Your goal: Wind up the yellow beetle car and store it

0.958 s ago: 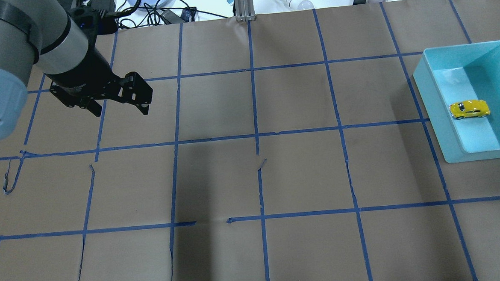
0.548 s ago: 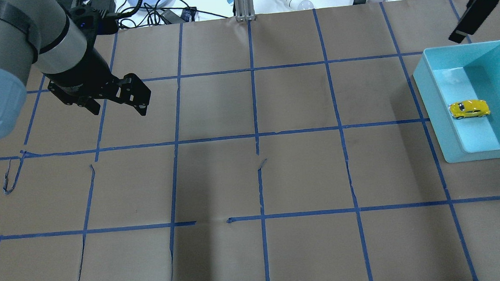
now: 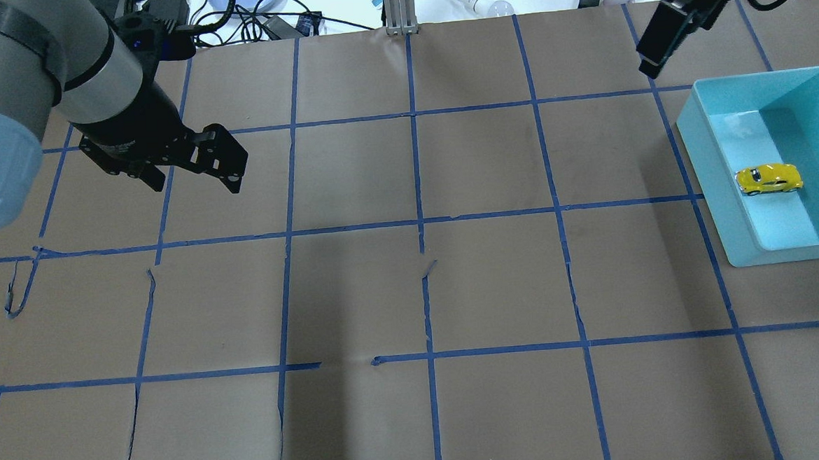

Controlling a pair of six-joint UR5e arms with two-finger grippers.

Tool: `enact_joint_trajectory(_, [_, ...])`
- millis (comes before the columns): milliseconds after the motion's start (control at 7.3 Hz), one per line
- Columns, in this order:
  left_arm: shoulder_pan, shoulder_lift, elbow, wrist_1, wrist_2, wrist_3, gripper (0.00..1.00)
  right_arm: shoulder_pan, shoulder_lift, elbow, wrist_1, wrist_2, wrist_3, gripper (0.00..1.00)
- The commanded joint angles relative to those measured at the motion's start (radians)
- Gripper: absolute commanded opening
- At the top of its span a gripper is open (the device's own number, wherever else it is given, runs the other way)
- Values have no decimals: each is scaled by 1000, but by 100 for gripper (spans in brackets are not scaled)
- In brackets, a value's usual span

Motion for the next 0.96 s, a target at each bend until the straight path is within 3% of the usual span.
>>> enact_joint_trajectory(0, [0,1,1,0,5,-2,100,61,8,-4,-15,2,272,100])
enact_joint_trajectory(411, [-1,3,-1,-6,4,-7,100,58,25,61,-146,0,311,100])
enact_joint_trajectory(821, [1,6,2,-12,7,3,100,54,19,75,-176,-4,319,100])
